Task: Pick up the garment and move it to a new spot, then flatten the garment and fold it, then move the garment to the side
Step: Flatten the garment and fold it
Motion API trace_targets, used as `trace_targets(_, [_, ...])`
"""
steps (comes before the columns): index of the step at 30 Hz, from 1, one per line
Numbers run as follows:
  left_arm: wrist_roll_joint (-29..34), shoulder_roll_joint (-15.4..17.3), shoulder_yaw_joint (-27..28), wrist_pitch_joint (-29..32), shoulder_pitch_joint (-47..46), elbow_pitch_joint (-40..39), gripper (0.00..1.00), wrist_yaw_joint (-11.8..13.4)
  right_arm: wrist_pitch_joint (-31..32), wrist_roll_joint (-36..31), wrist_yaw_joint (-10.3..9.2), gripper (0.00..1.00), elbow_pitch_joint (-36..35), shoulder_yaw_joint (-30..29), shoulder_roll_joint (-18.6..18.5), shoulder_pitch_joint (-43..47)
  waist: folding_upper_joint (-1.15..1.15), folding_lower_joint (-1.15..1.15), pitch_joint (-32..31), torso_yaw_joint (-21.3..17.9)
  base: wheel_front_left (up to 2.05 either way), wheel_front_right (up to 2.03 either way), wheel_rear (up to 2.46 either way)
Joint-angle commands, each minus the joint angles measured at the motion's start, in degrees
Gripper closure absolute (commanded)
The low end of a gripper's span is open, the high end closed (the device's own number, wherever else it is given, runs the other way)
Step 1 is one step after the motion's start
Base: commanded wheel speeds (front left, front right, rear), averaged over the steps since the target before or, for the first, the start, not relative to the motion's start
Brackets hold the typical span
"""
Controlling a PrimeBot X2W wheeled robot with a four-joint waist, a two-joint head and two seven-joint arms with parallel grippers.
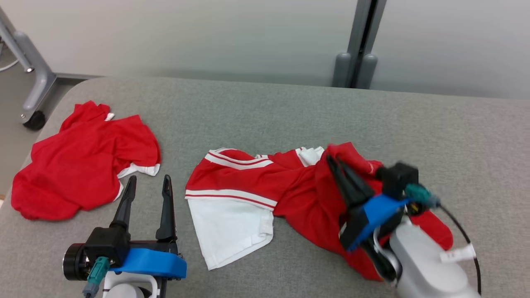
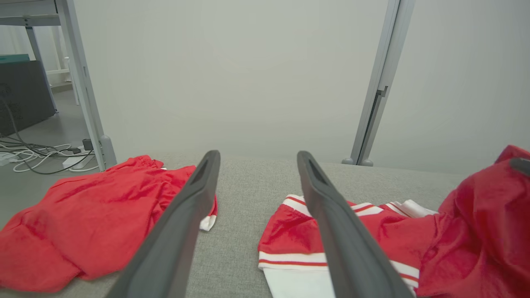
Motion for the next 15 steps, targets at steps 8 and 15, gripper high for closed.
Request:
trace_targets(8, [0.25,-0.07,0.53,-0.15,1.67,-0.4,0.0,-0.28,0.76,1.03,0.01,1.0,-15.95,7.47,-5.96,17.26,0.0,0.0,-1.91,-2.69,0.0,0.0,0.0])
trace_targets(15, [0.5,-0.08,0.23,-0.15,1.64,-0.24,0.0,-0.42,6.05,0.26,0.01,1.0,-27.48,9.46,-9.82,30.29,0.0,0.0,-1.49,-4.13,0.0,0.0,0.0])
